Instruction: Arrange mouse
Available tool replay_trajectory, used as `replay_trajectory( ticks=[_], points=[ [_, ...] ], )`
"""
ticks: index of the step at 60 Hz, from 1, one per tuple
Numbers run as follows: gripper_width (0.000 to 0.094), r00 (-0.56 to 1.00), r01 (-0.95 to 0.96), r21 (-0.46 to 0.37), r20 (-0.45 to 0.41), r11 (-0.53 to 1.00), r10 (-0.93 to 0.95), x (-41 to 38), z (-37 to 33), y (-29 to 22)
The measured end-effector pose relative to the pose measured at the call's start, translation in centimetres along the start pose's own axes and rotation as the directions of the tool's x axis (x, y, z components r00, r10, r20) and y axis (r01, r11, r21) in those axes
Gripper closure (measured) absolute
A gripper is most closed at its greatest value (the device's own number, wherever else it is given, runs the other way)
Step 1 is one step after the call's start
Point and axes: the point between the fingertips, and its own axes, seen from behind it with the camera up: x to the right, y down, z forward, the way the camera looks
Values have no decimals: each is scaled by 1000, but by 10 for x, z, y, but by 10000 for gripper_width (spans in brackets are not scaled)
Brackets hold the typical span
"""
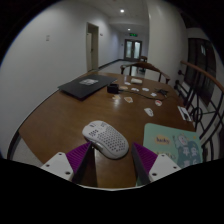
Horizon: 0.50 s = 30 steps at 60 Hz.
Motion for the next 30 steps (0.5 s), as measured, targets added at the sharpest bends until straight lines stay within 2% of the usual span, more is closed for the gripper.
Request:
replay_trajectory(
  ticks=[10,12,14,16,23,24,25,30],
  points=[
    [187,1000,-22,-1,9,1000,22,-21,14,-30],
    [225,999,-30,-4,16,1000,31,-25,17,-35],
    [325,1000,-28,-6,13,1000,28,-28,19,-38],
    [380,1000,-28,-10,1,1000,28,-43,6,-43],
    [463,999,-31,9,-12,999,31,-64,-7,-47],
    [450,1000,-17,10,-10,1000,18,-68,-11,-46],
    [500,1000,-3,13,-7,1000,3,-72,-15,-46],
    [591,999,-26,21,27,999,26,-96,-40,-47]
  ],
)
